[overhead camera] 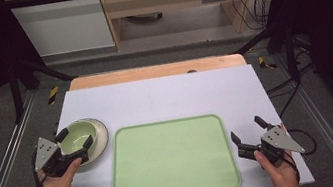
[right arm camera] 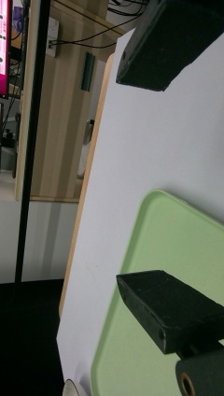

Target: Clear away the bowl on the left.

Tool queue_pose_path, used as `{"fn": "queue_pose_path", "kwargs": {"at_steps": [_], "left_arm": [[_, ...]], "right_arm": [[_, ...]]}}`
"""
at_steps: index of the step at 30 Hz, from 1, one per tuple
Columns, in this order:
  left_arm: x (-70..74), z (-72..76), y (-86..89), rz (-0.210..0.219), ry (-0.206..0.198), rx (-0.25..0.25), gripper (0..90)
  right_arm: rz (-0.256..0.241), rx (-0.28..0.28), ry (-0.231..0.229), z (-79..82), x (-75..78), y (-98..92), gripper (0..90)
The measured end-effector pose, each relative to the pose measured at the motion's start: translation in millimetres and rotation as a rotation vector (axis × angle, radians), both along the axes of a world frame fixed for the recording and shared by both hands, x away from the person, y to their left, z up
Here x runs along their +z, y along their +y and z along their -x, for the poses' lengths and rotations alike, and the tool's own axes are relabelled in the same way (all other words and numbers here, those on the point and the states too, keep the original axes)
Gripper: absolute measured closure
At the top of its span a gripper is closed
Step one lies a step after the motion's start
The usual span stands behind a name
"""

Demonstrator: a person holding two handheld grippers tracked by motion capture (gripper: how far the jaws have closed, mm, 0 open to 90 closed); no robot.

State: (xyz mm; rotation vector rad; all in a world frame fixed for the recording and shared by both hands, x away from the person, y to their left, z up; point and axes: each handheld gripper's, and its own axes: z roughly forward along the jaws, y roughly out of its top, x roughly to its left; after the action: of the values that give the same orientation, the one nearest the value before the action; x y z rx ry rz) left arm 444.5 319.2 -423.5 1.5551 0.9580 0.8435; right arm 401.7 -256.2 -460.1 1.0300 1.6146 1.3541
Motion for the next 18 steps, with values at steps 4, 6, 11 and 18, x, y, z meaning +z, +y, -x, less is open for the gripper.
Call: {"fn": "queue_pose_path", "kwargs": {"at_steps": [4,6,11,18], "left_arm": [[-0.7,-1.8,8.1,-0.011,0.034,0.037,15.1],[-1.2,-2.8,10.1,-0.006,0.047,0.049,15.3],[-4.8,-7.1,22.2,-0.013,0.118,0.124,20.2],[-10.8,-10.8,28.1,-0.019,0.169,0.205,29.4]], "right_arm": [[0.002,-0.001,0.003,-0.1,-0.1,0.8,5.5],[0.0,0.0,0.002,-0.4,-0.4,1.0,5.5],[0.004,0.004,0.001,-0.6,-0.5,1.6,5.5],[0.009,0.006,0.003,-1.5,-1.0,2.2,5.5]]}}
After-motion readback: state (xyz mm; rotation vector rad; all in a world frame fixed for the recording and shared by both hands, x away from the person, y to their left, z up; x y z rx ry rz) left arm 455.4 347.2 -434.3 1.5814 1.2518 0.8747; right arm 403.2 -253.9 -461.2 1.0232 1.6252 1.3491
